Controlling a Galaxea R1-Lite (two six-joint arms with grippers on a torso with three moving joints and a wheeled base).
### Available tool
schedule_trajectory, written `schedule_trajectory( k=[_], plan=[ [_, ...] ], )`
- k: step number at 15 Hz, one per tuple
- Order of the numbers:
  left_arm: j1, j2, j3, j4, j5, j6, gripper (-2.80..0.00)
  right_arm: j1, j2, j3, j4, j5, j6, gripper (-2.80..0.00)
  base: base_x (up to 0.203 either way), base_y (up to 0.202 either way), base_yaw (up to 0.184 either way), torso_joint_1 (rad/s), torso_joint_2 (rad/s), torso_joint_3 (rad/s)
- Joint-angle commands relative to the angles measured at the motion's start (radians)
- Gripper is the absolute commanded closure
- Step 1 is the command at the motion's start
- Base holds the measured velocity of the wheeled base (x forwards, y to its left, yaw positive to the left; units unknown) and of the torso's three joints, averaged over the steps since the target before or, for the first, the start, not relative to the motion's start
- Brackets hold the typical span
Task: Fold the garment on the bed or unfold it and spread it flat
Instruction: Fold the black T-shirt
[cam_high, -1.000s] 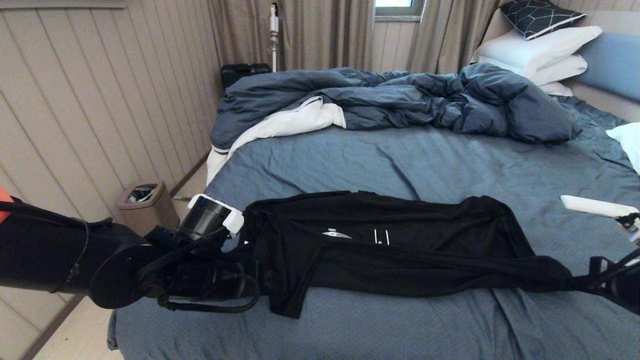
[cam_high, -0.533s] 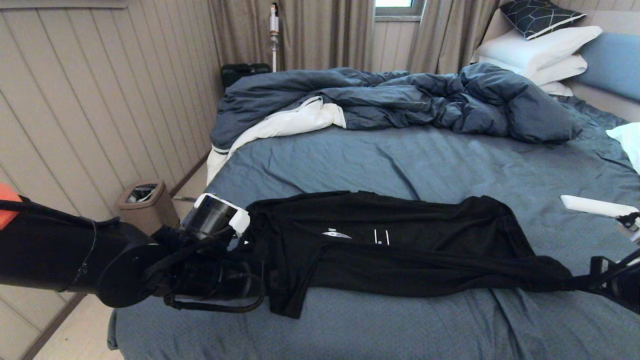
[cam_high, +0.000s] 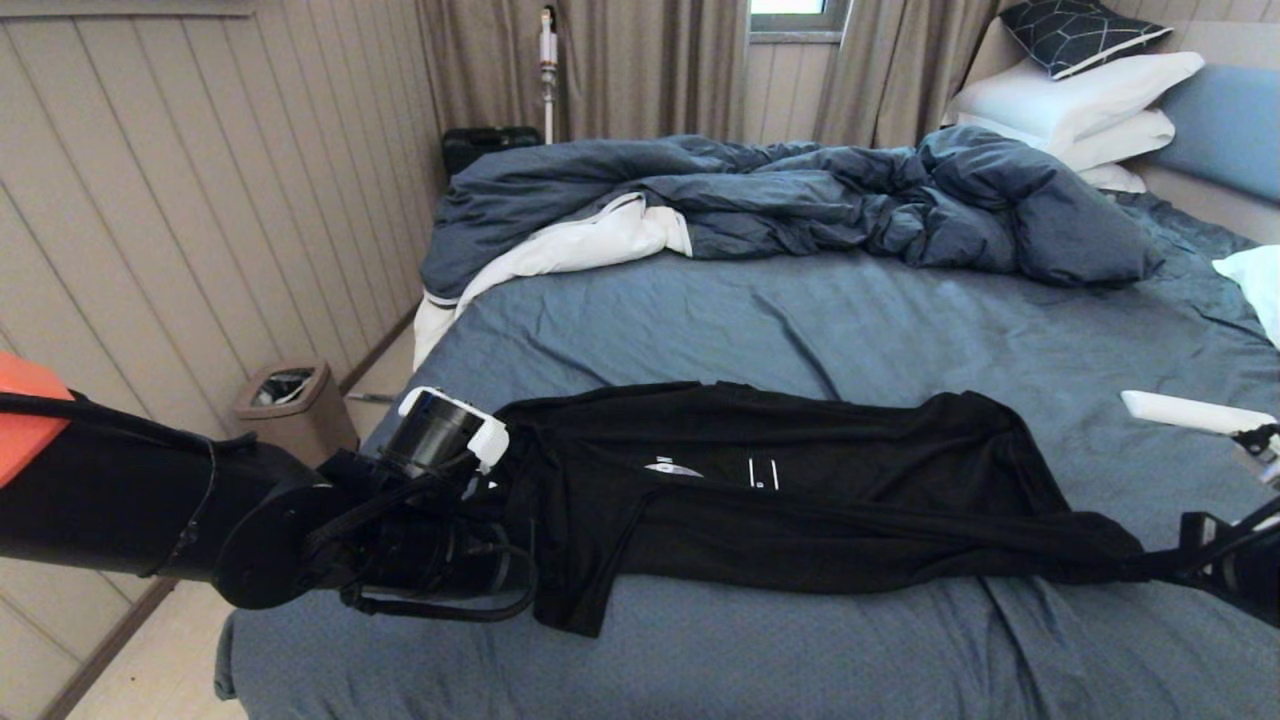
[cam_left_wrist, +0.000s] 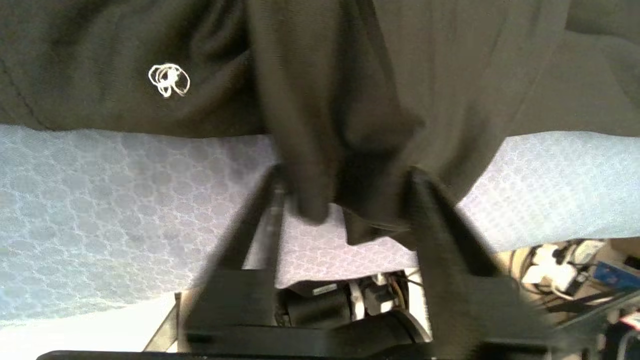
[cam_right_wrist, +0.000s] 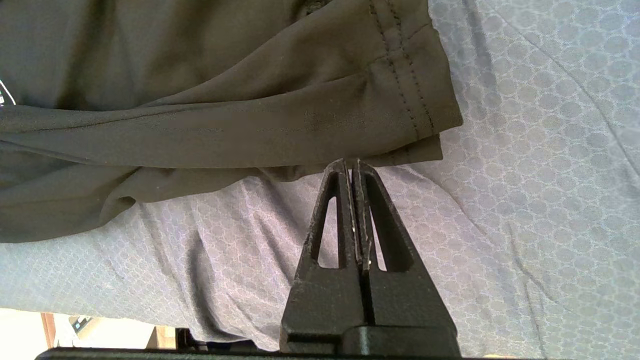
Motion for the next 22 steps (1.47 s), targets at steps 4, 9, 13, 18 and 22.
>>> schedule_trajectory(
  k=[4, 9, 13, 18, 22],
  plan=[
    [-0.013, -0.067, -0.011, 0.0, 0.0, -0.008, 0.0, 0.002, 0.006, 0.001, 0.001, 0.0, 0.0, 0.0, 0.0, 0.0, 0.0, 0.0, 0.0, 0.0],
    [-0.019, -0.086, -0.112, 0.006, 0.001, -0.012, 0.0, 0.003, 0.017, 0.001, -0.001, -0.002, -0.002, 0.0, 0.0, 0.0, 0.0, 0.0, 0.0, 0.0],
    [-0.013, 0.006, -0.304, 0.023, 0.008, -0.032, 0.0, 0.003, 0.021, 0.004, 0.001, 0.0, -0.001, 0.0, 0.0, 0.0, 0.0, 0.0, 0.0, 0.0],
    [0.06, 0.141, -0.49, 0.065, 0.025, -0.047, 0.0, 0.005, 0.02, 0.018, -0.002, 0.0, -0.002, 0.0, 0.0, 0.0, 0.0, 0.0, 0.0, 0.0],
    [0.085, 0.164, -0.491, -0.044, 0.143, -0.041, 0.0, 0.008, 0.018, 0.049, -0.062, -0.001, -0.002, 0.0, 0.0, 0.0, 0.0, 0.0, 0.0, 0.0]
  ],
)
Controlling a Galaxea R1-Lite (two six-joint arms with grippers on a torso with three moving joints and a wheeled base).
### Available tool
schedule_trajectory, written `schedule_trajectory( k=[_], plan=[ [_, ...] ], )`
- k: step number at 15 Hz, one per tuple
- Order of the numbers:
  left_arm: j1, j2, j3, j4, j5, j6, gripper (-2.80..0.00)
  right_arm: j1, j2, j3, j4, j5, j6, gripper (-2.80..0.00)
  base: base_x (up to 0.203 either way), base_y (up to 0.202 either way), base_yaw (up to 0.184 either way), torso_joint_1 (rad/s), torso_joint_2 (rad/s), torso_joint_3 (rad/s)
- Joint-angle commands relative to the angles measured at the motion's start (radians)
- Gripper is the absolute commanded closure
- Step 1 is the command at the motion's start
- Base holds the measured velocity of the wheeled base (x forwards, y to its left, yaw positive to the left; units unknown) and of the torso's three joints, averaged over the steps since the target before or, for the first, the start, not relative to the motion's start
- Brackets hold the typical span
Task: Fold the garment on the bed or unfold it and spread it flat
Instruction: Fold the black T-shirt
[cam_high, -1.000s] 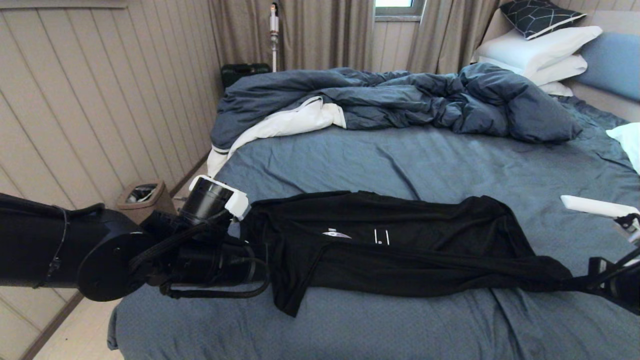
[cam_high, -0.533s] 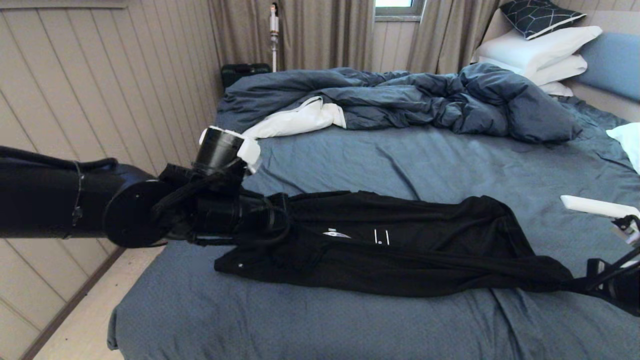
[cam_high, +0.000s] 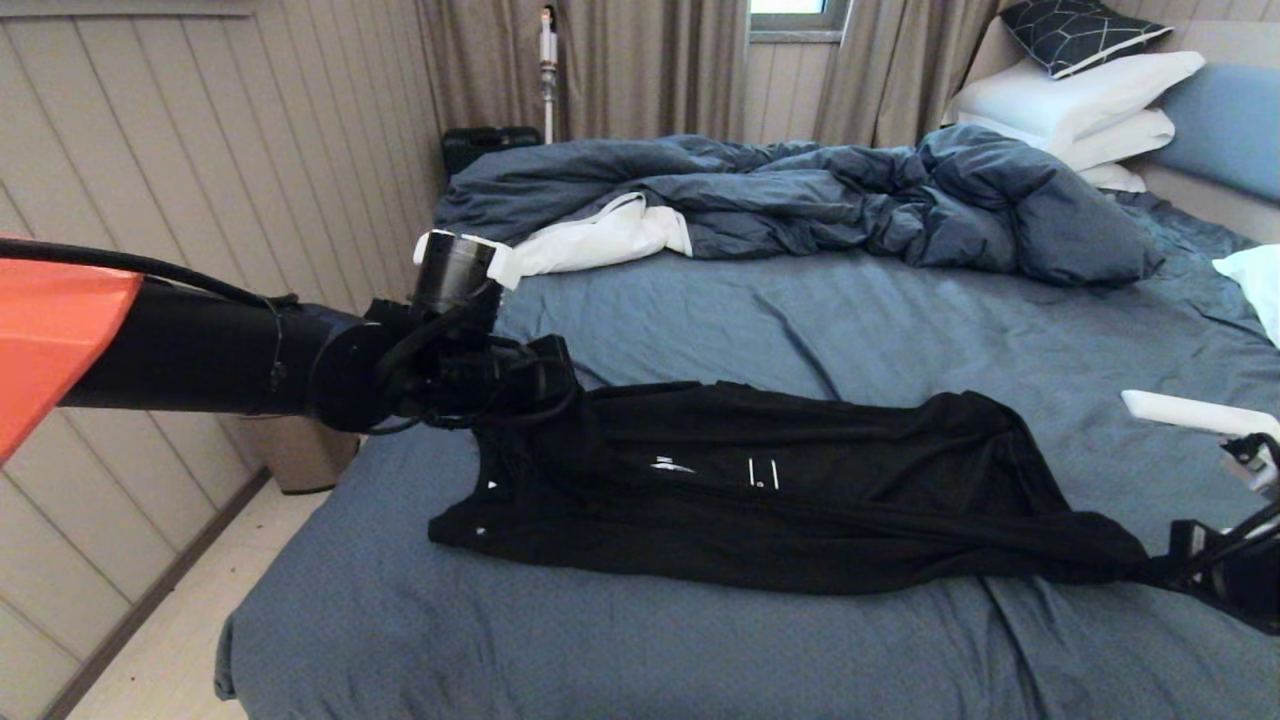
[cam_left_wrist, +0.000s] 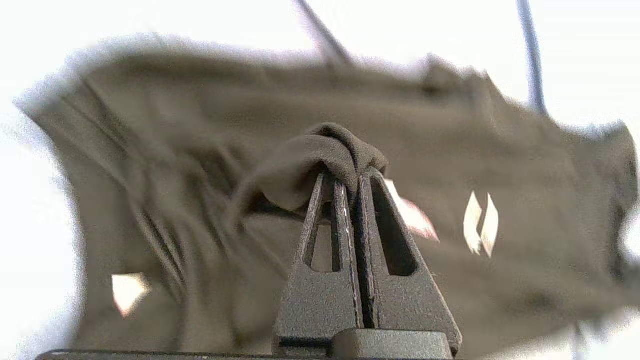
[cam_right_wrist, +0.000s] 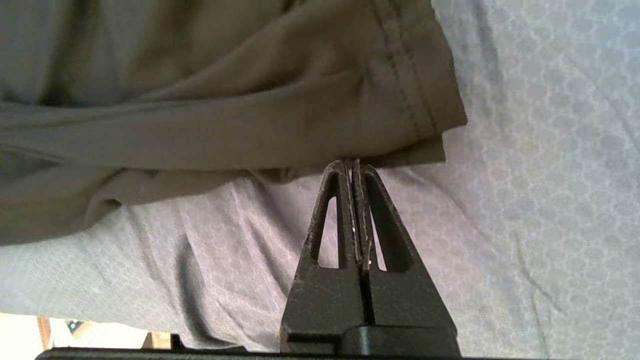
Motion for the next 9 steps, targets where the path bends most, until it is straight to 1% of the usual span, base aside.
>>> schedule_trajectory(
  k=[1, 2, 3, 6, 8, 9],
  plan=[
    [0.003, 0.037, -0.001, -0.044, 0.079, 0.011, 0.0, 0.003, -0.002, 0.014, -0.011, 0.002, -0.001, 0.0, 0.0, 0.0, 0.0, 0.0, 0.0, 0.0],
    [0.003, 0.058, 0.0, -0.069, 0.116, 0.036, 0.0, 0.004, -0.002, 0.016, -0.011, 0.003, -0.001, 0.0, 0.0, 0.0, 0.0, 0.0, 0.0, 0.0],
    [0.003, 0.076, 0.001, -0.08, 0.132, 0.046, 0.0, 0.004, -0.002, 0.016, -0.011, 0.002, -0.001, 0.0, 0.0, 0.0, 0.0, 0.0, 0.0, 0.0],
    [0.003, 0.1, -0.001, -0.087, 0.144, 0.057, 0.0, 0.003, -0.002, 0.016, -0.014, 0.004, -0.001, 0.0, 0.0, 0.0, 0.0, 0.0, 0.0, 0.0],
    [0.003, 0.119, 0.001, -0.11, 0.203, 0.081, 0.0, 0.003, -0.003, 0.017, -0.014, 0.004, -0.001, 0.0, 0.0, 0.0, 0.0, 0.0, 0.0, 0.0],
    [0.003, 0.13, 0.001, -0.125, 0.228, 0.105, 0.0, 0.003, -0.003, 0.017, -0.014, 0.004, -0.001, 0.0, 0.0, 0.0, 0.0, 0.0, 0.0, 0.0]
  ],
)
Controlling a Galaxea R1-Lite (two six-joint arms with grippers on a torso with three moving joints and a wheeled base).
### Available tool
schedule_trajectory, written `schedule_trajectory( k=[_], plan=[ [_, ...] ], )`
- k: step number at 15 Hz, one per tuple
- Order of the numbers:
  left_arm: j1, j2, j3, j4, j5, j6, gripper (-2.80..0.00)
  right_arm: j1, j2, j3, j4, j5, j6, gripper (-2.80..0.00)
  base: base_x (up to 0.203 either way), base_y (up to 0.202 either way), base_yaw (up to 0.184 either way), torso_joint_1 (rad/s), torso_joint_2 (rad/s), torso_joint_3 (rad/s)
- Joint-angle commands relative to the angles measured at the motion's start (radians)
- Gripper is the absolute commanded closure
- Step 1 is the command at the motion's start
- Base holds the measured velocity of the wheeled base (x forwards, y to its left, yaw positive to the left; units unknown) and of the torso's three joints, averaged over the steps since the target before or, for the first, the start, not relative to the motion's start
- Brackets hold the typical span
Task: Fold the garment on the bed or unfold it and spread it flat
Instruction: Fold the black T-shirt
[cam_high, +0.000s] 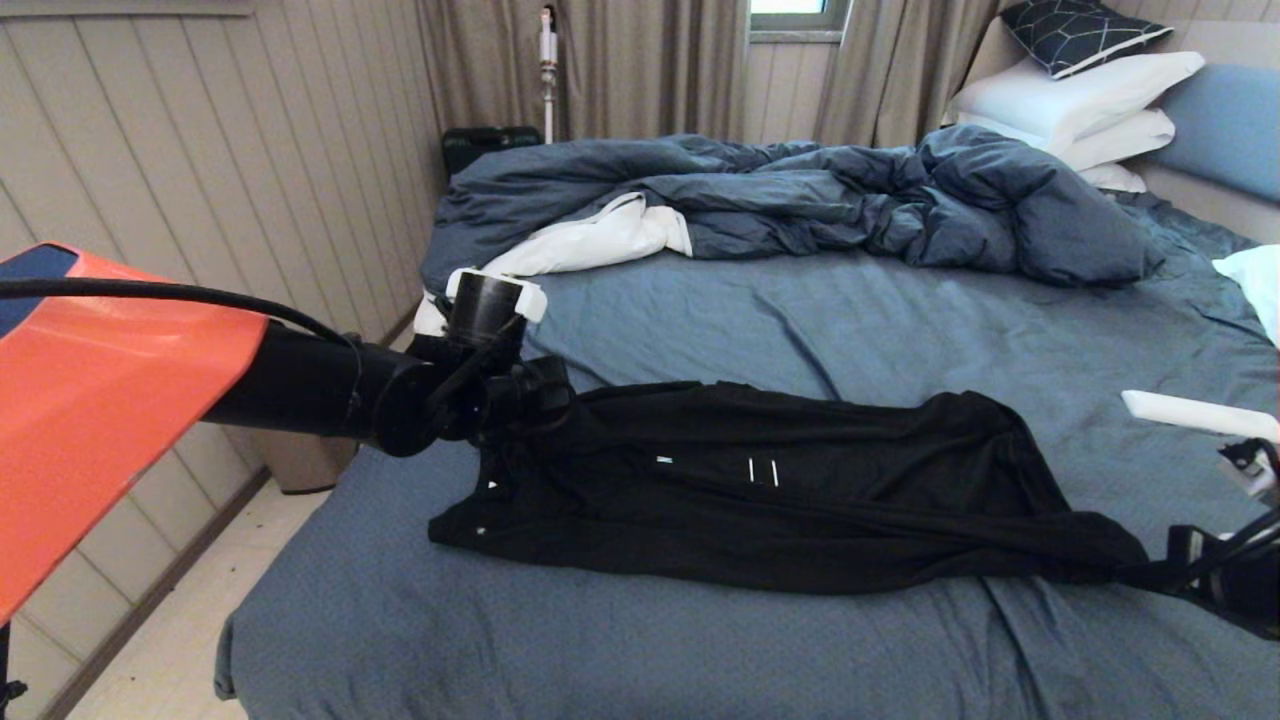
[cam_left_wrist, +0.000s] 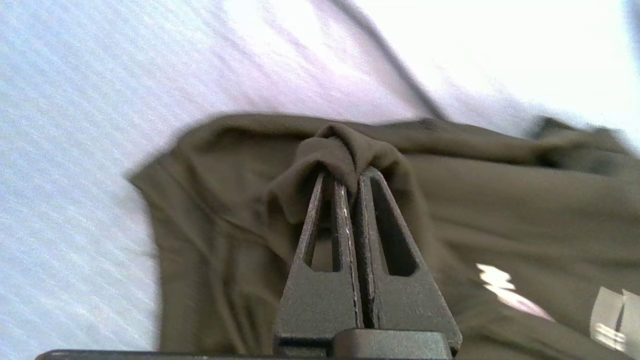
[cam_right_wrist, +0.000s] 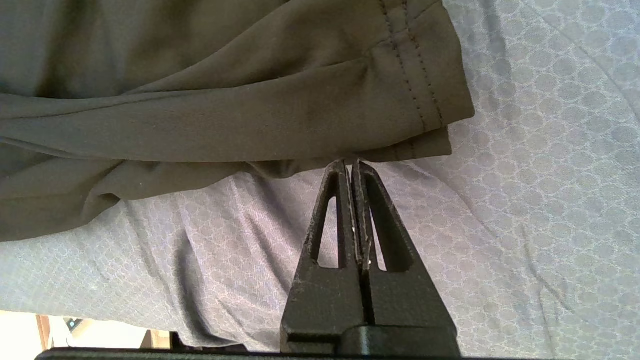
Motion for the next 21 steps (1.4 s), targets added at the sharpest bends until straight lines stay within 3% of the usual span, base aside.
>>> schedule_trajectory(
  k=[1, 3, 4, 13, 16, 19, 20, 21],
  plan=[
    [0.0, 0.02, 0.0, 0.001, 0.01, 0.005, 0.0, -0.001, 0.0, 0.002, 0.0, 0.003, -0.001, 0.0, 0.0, 0.0, 0.0, 0.0, 0.0, 0.0],
    [-0.002, 0.011, 0.0, 0.035, 0.01, 0.009, 0.0, -0.002, -0.002, 0.0, 0.0, 0.005, -0.001, 0.0, 0.0, 0.0, 0.0, 0.0, 0.0, 0.0],
    [-0.007, 0.007, 0.0, 0.073, 0.013, 0.012, -2.8, -0.002, -0.002, 0.0, 0.0, 0.003, -0.001, 0.0, 0.0, 0.0, 0.0, 0.0, 0.0, 0.0],
    [0.0, -0.101, 0.008, 0.112, 0.015, -0.003, -2.8, -0.004, -0.005, 0.003, -0.001, 0.005, -0.001, 0.0, 0.0, 0.0, 0.0, 0.0, 0.0, 0.0],
    [0.006, -0.16, 0.142, 0.177, 0.014, -0.07, -2.8, -0.004, -0.002, -0.003, -0.001, 0.009, -0.001, 0.0, 0.0, 0.0, 0.0, 0.0, 0.0, 0.0],
    [0.031, -0.199, 0.355, 0.156, -0.015, -0.112, -2.8, -0.008, -0.008, -0.012, 0.0, 0.009, -0.001, 0.0, 0.0, 0.0, 0.0, 0.0, 0.0, 0.0],
    [0.046, -0.223, 0.386, 0.133, -0.032, -0.116, -0.87, -0.008, -0.014, -0.015, 0.0, 0.009, 0.001, 0.0, 0.0, 0.0, 0.0, 0.0, 0.0, 0.0],
    [0.051, -0.234, 0.39, 0.13, -0.042, -0.117, 0.0, -0.008, -0.016, -0.013, 0.0, 0.009, 0.001, 0.0, 0.0, 0.0, 0.0, 0.0, 0.0, 0.0]
  ],
)
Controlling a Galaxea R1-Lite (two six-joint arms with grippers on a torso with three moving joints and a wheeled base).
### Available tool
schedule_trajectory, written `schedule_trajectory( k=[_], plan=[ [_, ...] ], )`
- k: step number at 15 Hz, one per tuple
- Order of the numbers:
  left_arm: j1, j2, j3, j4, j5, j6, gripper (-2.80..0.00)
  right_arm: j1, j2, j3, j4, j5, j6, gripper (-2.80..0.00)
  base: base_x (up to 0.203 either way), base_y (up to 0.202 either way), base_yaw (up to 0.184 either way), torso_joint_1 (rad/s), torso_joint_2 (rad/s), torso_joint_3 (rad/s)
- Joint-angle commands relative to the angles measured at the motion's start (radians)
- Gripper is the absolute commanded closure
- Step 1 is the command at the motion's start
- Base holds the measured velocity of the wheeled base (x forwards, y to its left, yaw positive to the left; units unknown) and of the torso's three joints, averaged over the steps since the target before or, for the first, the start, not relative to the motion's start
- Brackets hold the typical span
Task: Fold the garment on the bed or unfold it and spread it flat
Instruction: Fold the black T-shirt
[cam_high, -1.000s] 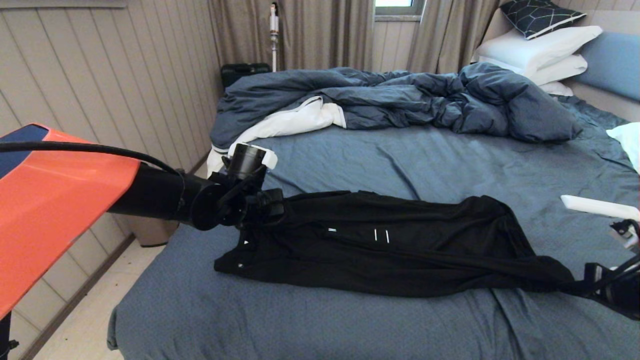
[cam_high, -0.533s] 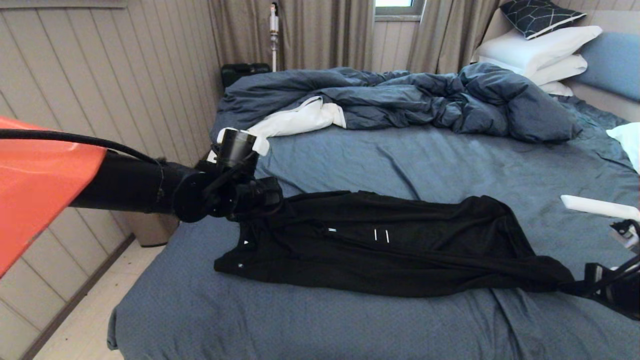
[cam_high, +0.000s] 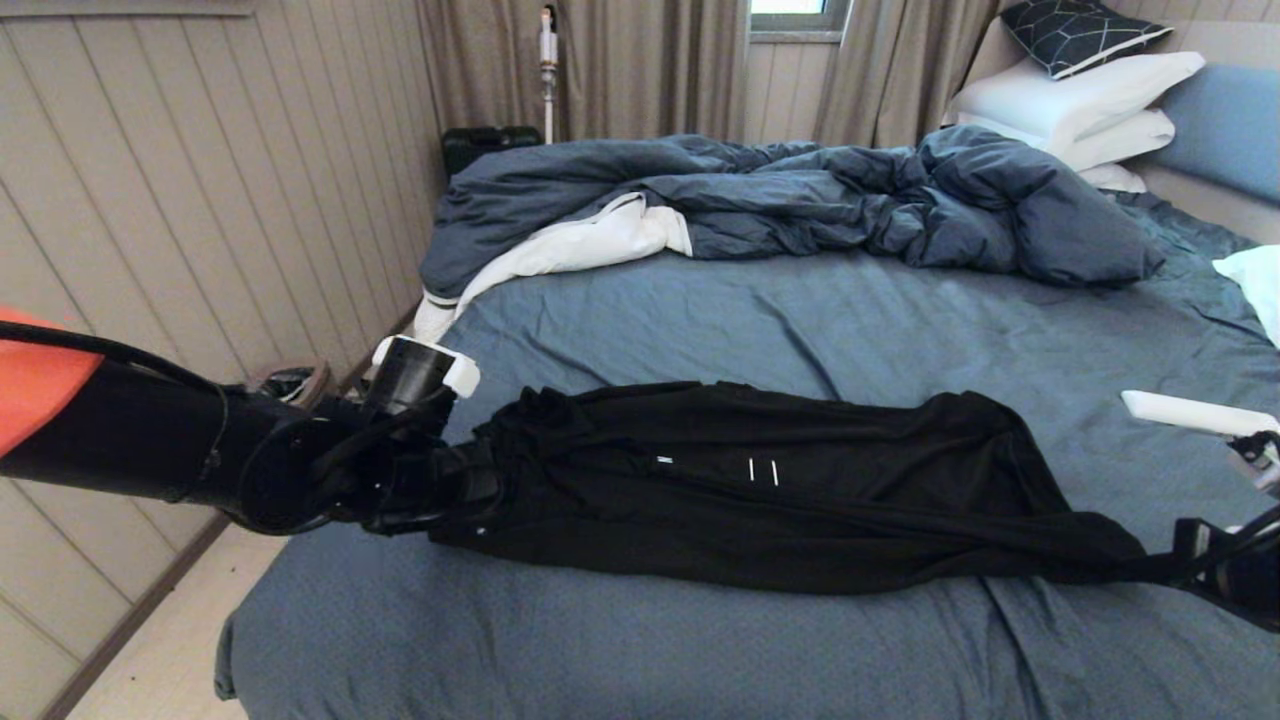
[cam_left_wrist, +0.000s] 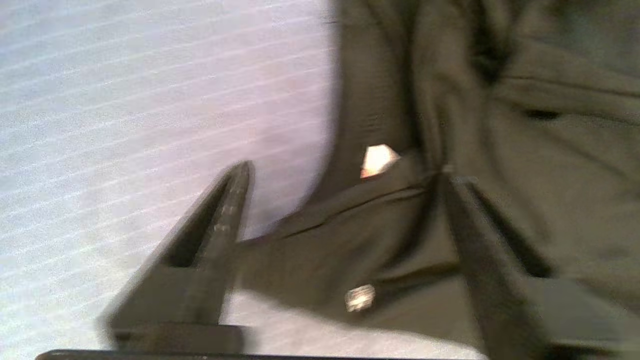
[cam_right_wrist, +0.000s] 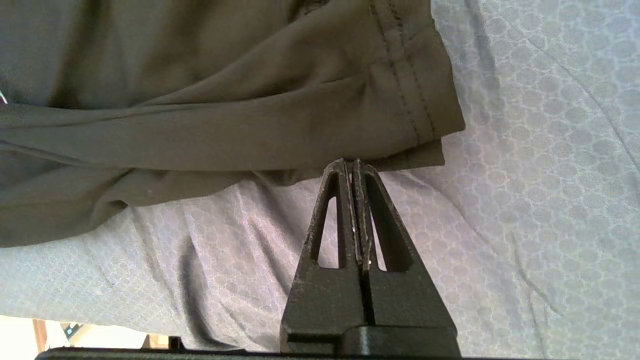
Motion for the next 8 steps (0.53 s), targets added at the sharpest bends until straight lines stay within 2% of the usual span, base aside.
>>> schedule_trajectory(
  k=[1, 5, 8],
  plan=[
    [0.005, -0.032, 0.022, -0.001, -0.002, -0.001, 0.0, -0.001, -0.006, 0.002, 0.002, 0.003, 0.0, 0.0, 0.0, 0.0, 0.0, 0.0, 0.0, 0.0],
    [0.007, -0.025, 0.025, -0.01, -0.012, -0.002, 0.0, -0.002, -0.004, -0.001, 0.002, 0.003, 0.002, 0.0, 0.0, 0.0, 0.0, 0.0, 0.0, 0.0],
    [0.007, -0.034, 0.03, -0.008, -0.047, -0.002, 0.0, -0.001, -0.004, -0.003, 0.002, 0.003, 0.004, 0.0, 0.0, 0.0, 0.0, 0.0, 0.0, 0.0]
  ],
)
